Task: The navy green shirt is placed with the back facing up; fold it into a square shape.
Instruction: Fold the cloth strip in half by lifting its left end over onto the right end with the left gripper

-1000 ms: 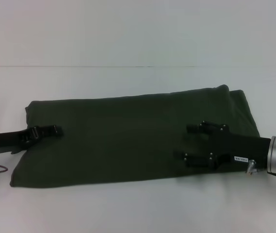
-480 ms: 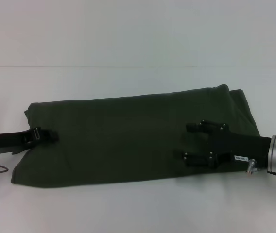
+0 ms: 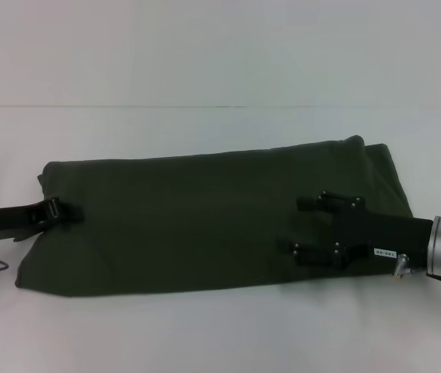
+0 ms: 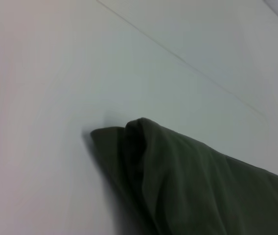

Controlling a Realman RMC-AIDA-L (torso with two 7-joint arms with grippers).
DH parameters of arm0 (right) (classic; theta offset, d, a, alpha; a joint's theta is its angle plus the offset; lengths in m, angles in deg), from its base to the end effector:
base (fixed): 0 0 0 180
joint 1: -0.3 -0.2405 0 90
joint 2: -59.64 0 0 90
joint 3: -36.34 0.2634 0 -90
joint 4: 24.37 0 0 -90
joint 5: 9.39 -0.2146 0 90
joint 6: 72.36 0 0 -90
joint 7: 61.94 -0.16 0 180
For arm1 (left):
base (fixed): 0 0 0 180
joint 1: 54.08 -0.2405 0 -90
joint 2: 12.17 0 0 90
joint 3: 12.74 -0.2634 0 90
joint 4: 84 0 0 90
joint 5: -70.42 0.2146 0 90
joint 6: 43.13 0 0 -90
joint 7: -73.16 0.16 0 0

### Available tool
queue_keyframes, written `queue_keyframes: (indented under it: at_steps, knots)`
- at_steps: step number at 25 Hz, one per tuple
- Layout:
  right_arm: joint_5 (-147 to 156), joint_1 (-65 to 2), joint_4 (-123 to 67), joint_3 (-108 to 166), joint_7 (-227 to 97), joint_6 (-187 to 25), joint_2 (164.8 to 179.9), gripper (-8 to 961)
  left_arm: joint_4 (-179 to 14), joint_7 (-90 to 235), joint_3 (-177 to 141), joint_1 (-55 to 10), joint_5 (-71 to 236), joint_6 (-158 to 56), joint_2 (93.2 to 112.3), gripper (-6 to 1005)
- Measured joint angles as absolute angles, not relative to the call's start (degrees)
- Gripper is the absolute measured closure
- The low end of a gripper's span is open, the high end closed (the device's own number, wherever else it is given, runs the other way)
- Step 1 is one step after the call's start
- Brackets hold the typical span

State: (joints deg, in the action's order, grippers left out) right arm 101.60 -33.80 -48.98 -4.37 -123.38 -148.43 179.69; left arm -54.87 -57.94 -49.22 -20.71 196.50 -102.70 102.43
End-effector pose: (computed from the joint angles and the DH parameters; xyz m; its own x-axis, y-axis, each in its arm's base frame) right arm 0.2667 0.3565 -0.0641 0.8548 -0.2131 -0.4732 -0.3753 -0.8836 -0.2799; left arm -0.3503 0.3900 -0.0001 0.0815 0.8116 0.5785 0.9934 -0.0191 -0.1131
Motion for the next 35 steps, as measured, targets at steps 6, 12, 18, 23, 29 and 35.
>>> queue_keyframes:
  at_steps: [6, 12, 18, 23, 29, 35]
  knots:
    - [101.5, -33.8, -48.9, -4.1, -123.4, -148.6, 179.69, 53, -54.3, -58.0, -49.3, -21.0, 196.6, -103.4, 100.77, 885]
    - [101.5, -33.7, -48.9, -4.0, -123.4, -148.6, 179.69, 53, -53.9, -59.2, -49.1, -21.4, 196.7, -106.5, 96.56, 892]
    - [101.0, -33.8, -48.9, -4.1, -123.2, -148.7, 179.69, 53, -50.8, -65.0, -49.6, -21.1, 196.7, -110.4, 95.73, 890]
    - [100.8, -33.8, -48.8, -4.4, -122.9, -148.6, 179.77, 53, -46.7, -69.1, -49.6, -20.1, 196.6, -115.6, 96.01, 891]
    - [100.7, -33.8, -48.8, -4.5, -122.9, -148.7, 179.78, 53, -42.2, -74.9, -49.0, -17.1, 195.3, -123.1, 97.26, 892]
    - [100.7, -33.7, -48.7, -4.3, -122.8, -148.7, 179.78, 53, -42.3, -77.7, -48.9, -12.9, 191.9, -125.1, 101.46, 891]
